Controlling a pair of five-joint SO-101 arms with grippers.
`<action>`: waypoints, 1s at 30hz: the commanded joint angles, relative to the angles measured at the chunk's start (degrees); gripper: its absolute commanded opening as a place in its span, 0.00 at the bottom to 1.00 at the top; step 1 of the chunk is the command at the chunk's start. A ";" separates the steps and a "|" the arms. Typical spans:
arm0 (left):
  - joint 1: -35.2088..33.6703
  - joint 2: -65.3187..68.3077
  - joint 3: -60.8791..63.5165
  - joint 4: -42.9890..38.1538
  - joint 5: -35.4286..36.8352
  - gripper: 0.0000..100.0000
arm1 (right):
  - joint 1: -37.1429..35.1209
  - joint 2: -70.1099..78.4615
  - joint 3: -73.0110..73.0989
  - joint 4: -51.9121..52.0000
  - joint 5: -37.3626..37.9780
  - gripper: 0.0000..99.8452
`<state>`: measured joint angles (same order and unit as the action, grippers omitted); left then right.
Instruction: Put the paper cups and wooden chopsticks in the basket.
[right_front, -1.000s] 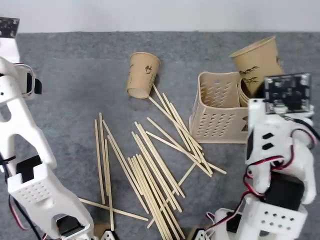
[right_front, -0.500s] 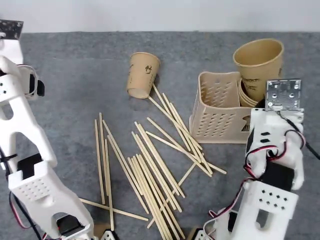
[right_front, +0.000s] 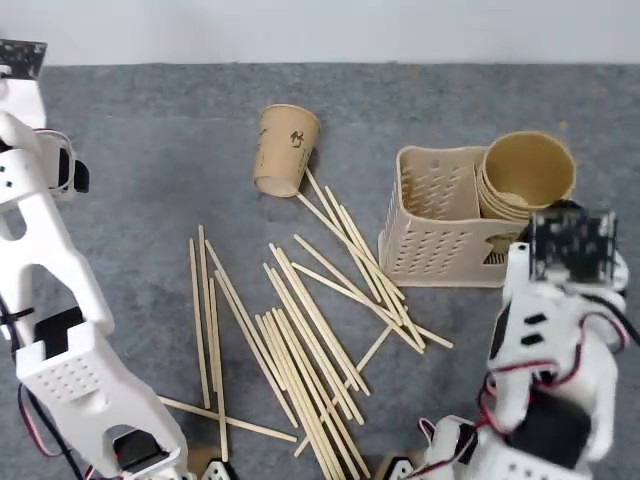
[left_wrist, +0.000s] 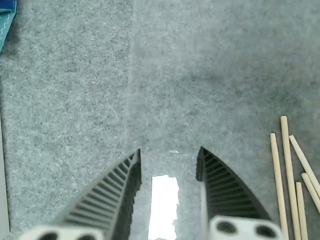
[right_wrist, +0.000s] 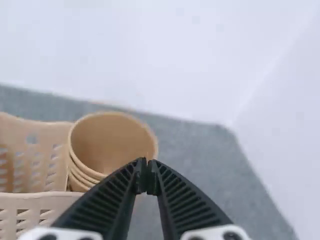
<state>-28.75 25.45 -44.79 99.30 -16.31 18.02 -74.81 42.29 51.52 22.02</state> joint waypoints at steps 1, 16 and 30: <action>0.44 -1.05 -0.84 -0.97 0.35 0.18 | 0.22 -2.59 -4.40 -0.40 0.09 0.01; 15.21 -0.44 -6.29 -2.11 0.62 0.18 | -9.63 -0.40 -1.85 12.62 -5.45 0.01; 34.29 14.42 -6.81 -15.38 12.22 0.32 | -21.41 -7.87 -0.09 29.32 -5.89 0.01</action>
<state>3.69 38.81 -48.92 88.75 -6.11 -2.64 -82.20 41.14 80.44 16.84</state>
